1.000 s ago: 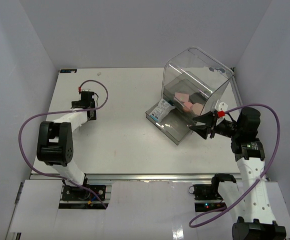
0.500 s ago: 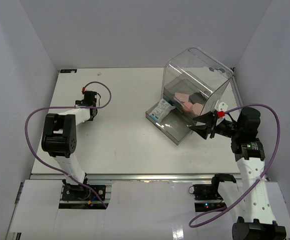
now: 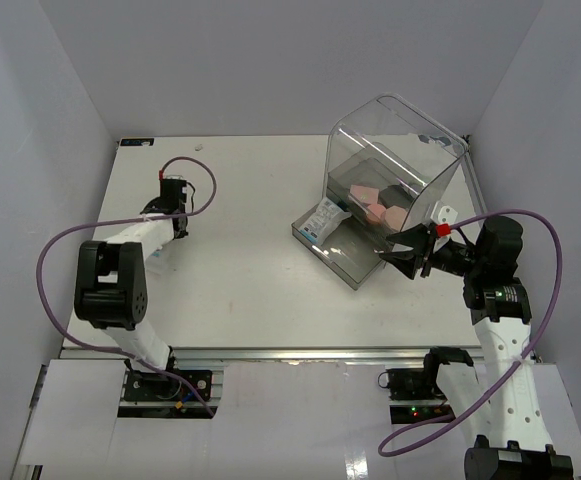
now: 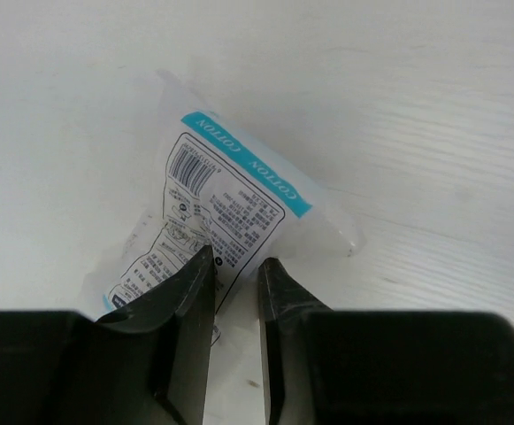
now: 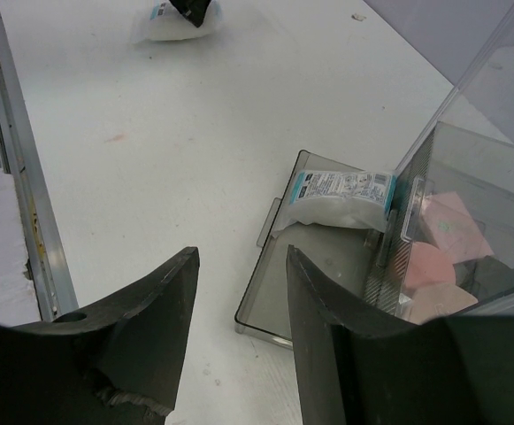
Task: Organize the makeup
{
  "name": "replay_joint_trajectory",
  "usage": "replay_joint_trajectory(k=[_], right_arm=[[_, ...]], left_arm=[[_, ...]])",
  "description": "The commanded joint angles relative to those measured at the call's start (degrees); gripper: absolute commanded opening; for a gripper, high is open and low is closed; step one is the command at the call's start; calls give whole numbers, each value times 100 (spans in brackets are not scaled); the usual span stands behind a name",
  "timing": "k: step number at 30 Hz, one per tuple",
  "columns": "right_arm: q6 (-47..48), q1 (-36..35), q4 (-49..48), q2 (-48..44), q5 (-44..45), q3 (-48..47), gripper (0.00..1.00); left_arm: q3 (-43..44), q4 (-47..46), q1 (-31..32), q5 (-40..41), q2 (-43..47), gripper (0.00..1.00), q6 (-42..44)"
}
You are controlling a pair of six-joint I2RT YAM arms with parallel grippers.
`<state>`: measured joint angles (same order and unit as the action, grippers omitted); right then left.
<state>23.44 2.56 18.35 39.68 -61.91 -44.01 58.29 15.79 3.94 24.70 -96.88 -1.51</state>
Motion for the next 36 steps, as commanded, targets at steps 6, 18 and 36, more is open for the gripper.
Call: replay_joint_trajectory(k=[6,18,36], right_arm=[[82,62,-31,-31,-39,77,51],[67,134,-27,46,139,35,51],[47,332,-42,7,301,77,51]], left_arm=[[-851,-1053,150,-4137,2596,0,-2105],[-2427,-4585,3331,-2804,3242,0,-4207],[-1028,-7313,5614,367,133,0,-4009]])
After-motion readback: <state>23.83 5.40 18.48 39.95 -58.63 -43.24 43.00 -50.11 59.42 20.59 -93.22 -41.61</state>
